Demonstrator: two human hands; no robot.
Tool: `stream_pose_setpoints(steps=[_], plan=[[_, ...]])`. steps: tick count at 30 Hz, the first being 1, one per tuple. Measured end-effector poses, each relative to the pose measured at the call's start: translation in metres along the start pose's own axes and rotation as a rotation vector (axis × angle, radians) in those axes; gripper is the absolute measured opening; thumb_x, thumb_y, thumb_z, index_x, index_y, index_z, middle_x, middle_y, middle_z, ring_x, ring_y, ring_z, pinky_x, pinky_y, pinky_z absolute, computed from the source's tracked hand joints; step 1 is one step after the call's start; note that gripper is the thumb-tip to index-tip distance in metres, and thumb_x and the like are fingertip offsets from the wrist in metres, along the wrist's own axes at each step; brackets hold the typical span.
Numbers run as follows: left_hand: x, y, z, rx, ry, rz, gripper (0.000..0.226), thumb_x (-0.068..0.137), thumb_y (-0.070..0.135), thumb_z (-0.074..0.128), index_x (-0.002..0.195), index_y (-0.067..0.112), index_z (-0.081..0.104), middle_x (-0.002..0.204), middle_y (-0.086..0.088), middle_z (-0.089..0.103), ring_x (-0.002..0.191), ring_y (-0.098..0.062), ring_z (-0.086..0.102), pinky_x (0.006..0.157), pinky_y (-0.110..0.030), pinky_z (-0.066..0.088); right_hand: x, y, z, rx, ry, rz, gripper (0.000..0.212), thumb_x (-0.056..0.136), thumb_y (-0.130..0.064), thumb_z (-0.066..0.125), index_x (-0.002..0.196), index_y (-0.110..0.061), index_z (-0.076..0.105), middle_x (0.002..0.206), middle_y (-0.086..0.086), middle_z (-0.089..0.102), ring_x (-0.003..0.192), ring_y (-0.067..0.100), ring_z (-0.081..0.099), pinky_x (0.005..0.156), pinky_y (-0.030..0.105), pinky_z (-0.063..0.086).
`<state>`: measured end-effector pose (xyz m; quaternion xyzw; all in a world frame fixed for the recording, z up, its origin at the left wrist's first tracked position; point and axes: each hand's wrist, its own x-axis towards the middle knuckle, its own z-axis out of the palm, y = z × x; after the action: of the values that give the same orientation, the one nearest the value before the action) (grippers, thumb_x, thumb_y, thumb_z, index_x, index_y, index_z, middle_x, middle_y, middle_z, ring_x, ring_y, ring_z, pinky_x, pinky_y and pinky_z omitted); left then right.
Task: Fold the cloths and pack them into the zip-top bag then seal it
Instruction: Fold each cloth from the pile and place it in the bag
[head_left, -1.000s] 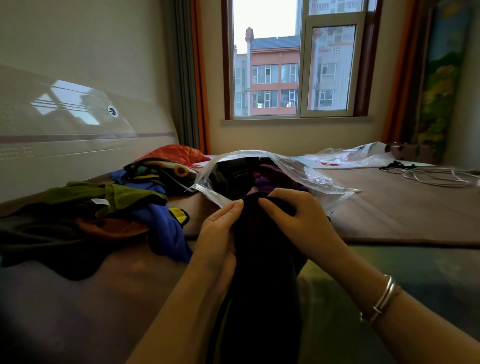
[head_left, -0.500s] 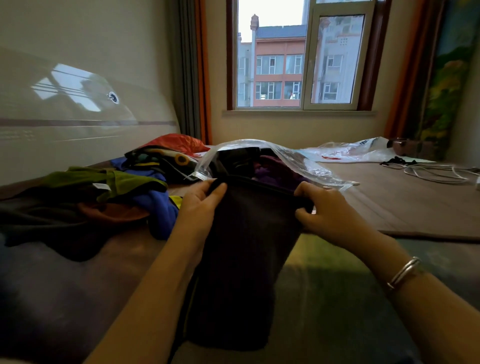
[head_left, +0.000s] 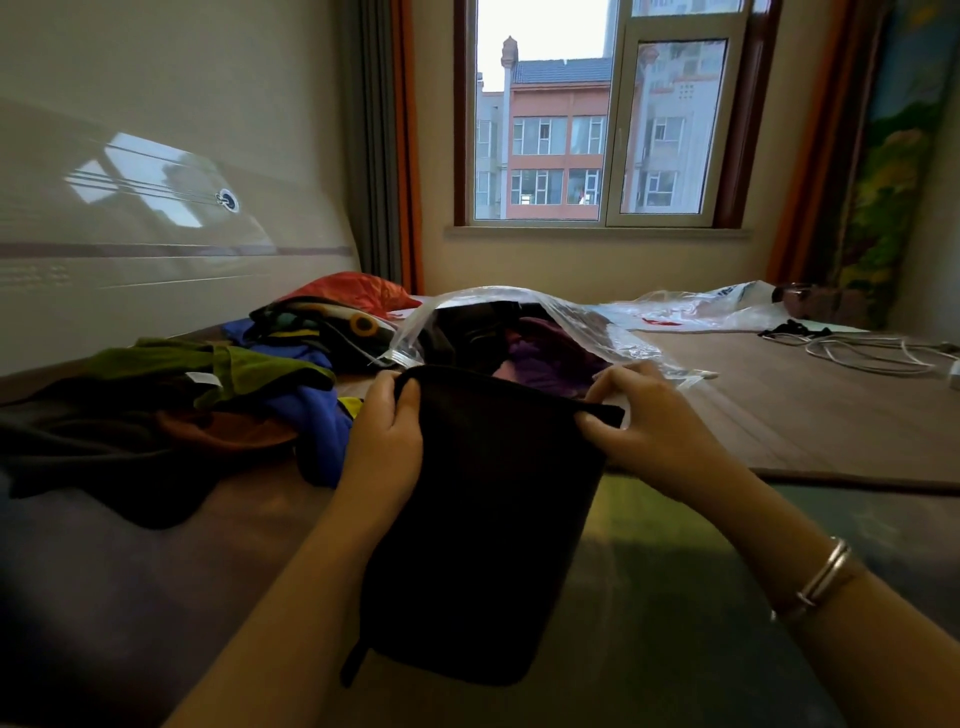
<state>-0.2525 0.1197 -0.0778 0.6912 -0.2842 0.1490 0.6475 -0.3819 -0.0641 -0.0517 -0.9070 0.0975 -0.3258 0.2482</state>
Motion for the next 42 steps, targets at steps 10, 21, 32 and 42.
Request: stream_pose_setpoints(steps=[10,21,32,42], plan=[[0.007,0.010,-0.006,-0.578,0.138,-0.355,0.024,0.103,0.017,0.038,0.120,0.010,0.053,0.108,-0.012,0.064,0.097,-0.022,0.064,0.083,-0.033,0.055,-0.004,0.033,0.021,0.729,-0.725,0.410,0.066,0.077,-0.029,0.074,0.127,0.006,0.050,0.125,0.016,0.061,0.117,0.027,0.059,0.103,0.040,0.046],[-0.005,-0.004,-0.001,-0.253,-0.504,-0.752,0.102,0.062,0.054,0.074,0.147,0.030,0.023,0.124,-0.015,0.057,0.099,-0.031,0.065,0.080,-0.046,0.056,0.006,0.008,-0.001,1.119,0.006,0.537,0.023,0.100,-0.022,0.042,0.103,-0.007,0.059,0.088,0.011,0.063,0.081,0.018,0.058,0.070,0.030,0.048],[-0.005,0.006,-0.015,-0.221,-0.563,-0.456,0.066,0.064,-0.010,0.074,0.121,0.020,0.057,0.123,-0.008,0.051,0.106,-0.024,0.058,0.078,-0.030,0.057,0.003,0.013,-0.014,0.690,-0.217,0.527,0.029,0.094,-0.005,0.050,0.122,-0.007,0.047,0.114,0.019,0.057,0.102,0.028,0.060,0.080,0.036,0.053],[-0.002,0.001,-0.016,0.316,-0.672,-0.346,0.061,0.068,0.003,0.080,0.118,0.025,0.053,0.113,0.005,0.049,0.104,-0.013,0.054,0.093,-0.030,0.050,-0.003,0.009,-0.008,0.583,-0.461,0.313,0.044,0.087,0.009,0.052,0.120,-0.021,0.053,0.116,0.010,0.049,0.102,0.021,0.055,0.085,0.029,0.052]])
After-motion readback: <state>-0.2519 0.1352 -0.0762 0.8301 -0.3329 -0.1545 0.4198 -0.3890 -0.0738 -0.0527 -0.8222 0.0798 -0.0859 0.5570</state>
